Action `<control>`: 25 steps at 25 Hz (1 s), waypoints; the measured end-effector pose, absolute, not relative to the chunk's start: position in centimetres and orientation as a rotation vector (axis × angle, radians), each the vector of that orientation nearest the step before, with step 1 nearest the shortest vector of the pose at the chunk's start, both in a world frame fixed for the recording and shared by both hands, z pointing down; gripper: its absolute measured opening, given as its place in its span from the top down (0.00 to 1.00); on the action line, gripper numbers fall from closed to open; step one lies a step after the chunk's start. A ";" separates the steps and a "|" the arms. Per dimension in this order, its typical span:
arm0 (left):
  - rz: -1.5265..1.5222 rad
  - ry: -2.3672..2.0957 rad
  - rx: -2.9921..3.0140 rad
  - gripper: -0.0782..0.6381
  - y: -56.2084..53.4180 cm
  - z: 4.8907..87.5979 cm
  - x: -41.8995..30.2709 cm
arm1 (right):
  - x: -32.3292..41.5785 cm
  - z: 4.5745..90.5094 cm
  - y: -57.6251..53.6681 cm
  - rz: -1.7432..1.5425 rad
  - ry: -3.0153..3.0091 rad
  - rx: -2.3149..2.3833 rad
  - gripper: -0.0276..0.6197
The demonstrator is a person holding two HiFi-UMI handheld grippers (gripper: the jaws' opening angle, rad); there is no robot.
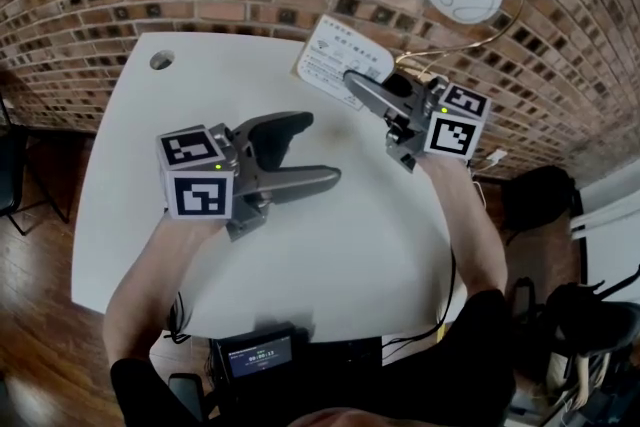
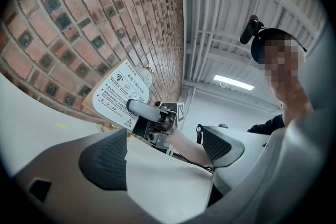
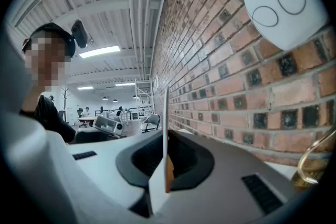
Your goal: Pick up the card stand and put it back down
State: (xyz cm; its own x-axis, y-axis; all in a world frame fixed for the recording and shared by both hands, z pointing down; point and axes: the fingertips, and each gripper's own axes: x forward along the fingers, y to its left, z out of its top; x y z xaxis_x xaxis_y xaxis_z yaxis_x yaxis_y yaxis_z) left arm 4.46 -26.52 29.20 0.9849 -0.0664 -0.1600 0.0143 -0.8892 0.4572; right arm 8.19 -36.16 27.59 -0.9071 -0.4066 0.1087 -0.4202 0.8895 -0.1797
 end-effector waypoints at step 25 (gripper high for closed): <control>-0.249 -0.106 2.597 0.27 -28.5 31.0 3.3 | 7.4 33.0 -44.5 0.319 -2.898 0.636 0.91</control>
